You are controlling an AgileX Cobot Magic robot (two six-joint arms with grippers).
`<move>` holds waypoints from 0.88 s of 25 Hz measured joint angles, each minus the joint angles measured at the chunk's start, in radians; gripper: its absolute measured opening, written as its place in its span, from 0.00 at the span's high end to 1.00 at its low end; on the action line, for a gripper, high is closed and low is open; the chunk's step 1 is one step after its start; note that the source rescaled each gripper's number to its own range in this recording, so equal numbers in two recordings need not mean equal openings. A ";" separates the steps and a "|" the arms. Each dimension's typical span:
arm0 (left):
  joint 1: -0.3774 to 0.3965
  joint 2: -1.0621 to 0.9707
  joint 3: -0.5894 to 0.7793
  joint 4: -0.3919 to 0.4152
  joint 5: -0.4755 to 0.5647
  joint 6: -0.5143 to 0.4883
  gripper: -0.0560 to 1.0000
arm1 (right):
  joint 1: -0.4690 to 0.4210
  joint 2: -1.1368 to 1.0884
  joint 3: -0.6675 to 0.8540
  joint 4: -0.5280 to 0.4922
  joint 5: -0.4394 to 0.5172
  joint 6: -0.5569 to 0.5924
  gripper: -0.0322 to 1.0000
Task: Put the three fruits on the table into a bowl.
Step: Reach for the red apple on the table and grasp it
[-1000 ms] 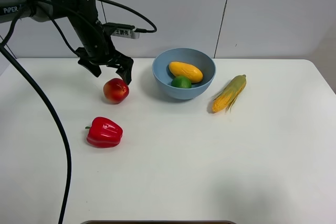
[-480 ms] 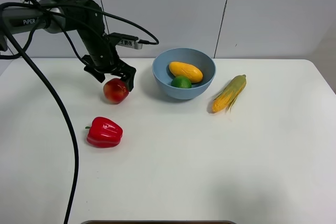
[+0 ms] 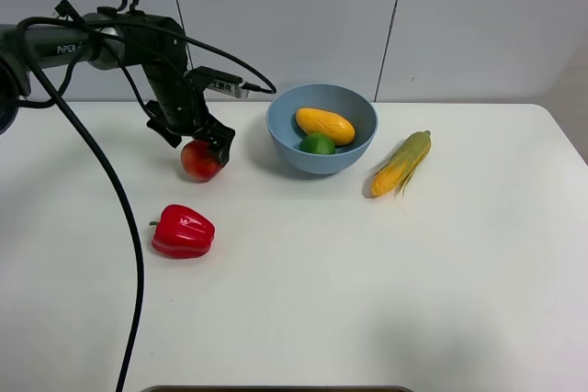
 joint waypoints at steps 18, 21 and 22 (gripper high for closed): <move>0.000 0.089 -0.002 0.000 -0.054 0.041 0.00 | 0.000 0.000 0.000 0.000 0.000 0.000 0.30; 0.000 0.091 -0.003 -0.003 -0.056 0.049 0.06 | 0.000 0.000 0.000 0.000 0.000 0.000 0.30; 0.000 0.092 -0.003 -0.004 -0.056 0.051 0.15 | 0.000 0.000 0.000 0.000 0.000 0.000 0.30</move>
